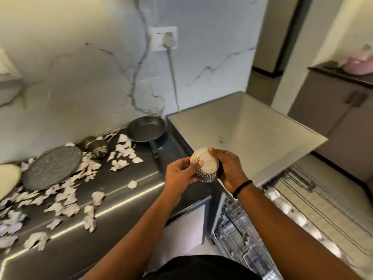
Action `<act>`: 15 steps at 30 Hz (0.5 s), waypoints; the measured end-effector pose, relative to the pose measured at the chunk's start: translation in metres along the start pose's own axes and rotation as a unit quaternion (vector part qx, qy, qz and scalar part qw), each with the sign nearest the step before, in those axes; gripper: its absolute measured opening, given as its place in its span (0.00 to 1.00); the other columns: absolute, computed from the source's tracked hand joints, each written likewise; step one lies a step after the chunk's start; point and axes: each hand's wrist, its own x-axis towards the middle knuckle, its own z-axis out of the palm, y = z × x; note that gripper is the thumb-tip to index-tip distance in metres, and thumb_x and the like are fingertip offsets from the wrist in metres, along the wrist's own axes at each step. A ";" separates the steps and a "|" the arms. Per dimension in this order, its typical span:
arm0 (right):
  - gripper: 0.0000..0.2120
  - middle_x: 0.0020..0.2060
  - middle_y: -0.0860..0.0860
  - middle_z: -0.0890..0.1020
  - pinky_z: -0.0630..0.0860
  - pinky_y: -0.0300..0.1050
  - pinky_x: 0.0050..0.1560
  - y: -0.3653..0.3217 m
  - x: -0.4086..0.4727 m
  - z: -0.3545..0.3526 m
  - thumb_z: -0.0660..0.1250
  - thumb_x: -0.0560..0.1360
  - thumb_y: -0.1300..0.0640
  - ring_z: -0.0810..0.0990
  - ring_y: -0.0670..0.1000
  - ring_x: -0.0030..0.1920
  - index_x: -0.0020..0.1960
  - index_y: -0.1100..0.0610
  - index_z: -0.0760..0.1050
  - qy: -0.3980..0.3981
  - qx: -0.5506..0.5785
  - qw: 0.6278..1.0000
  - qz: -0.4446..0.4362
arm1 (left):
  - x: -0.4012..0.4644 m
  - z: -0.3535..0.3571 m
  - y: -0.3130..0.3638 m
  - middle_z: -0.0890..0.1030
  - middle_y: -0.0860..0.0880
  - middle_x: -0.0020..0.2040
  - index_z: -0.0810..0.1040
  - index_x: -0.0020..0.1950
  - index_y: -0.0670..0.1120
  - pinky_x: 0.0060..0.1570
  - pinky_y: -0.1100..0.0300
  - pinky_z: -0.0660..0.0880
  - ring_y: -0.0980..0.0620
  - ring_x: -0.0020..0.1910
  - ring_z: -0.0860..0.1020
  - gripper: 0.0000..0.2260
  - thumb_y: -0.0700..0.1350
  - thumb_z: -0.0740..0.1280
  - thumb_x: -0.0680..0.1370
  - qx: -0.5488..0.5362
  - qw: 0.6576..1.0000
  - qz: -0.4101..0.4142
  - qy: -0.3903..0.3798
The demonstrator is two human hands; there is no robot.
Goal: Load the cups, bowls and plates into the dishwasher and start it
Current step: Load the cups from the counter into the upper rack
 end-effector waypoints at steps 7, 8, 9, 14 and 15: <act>0.09 0.49 0.65 0.85 0.79 0.59 0.56 0.001 -0.029 -0.130 0.73 0.75 0.61 0.83 0.61 0.47 0.52 0.67 0.81 0.120 0.107 0.987 -0.014 | -0.007 0.116 -0.036 0.87 0.47 0.44 0.83 0.50 0.46 0.41 0.58 0.82 0.50 0.43 0.85 0.06 0.41 0.76 0.75 0.077 0.990 -0.026 -0.119; 0.08 0.47 0.65 0.85 0.79 0.59 0.55 0.005 -0.035 -0.147 0.72 0.75 0.62 0.83 0.61 0.46 0.51 0.67 0.81 0.136 0.121 0.983 -0.015 | -0.009 0.129 -0.044 0.87 0.46 0.45 0.84 0.51 0.46 0.43 0.57 0.82 0.49 0.44 0.85 0.07 0.42 0.76 0.74 0.095 0.986 -0.030 -0.138; 0.06 0.46 0.64 0.85 0.79 0.59 0.55 0.010 -0.041 -0.159 0.71 0.76 0.63 0.83 0.60 0.46 0.50 0.66 0.81 0.151 0.132 0.979 -0.013 | -0.011 0.139 -0.051 0.87 0.45 0.45 0.84 0.51 0.45 0.44 0.55 0.83 0.49 0.45 0.86 0.08 0.42 0.76 0.74 0.107 0.982 -0.036 -0.152; 0.02 0.41 0.60 0.85 0.78 0.59 0.51 0.046 -0.075 -0.226 0.70 0.76 0.63 0.83 0.60 0.44 0.45 0.61 0.80 0.268 0.161 0.949 0.026 | -0.019 0.193 -0.099 0.87 0.43 0.44 0.85 0.50 0.44 0.46 0.49 0.82 0.47 0.44 0.85 0.07 0.44 0.77 0.74 0.184 0.950 -0.091 -0.237; 0.03 0.40 0.60 0.84 0.77 0.59 0.49 0.053 -0.080 -0.240 0.70 0.76 0.63 0.82 0.60 0.43 0.44 0.61 0.80 0.290 0.162 0.943 0.039 | -0.020 0.204 -0.111 0.87 0.44 0.43 0.85 0.49 0.45 0.44 0.51 0.82 0.48 0.43 0.85 0.06 0.43 0.76 0.74 0.194 0.941 -0.106 -0.254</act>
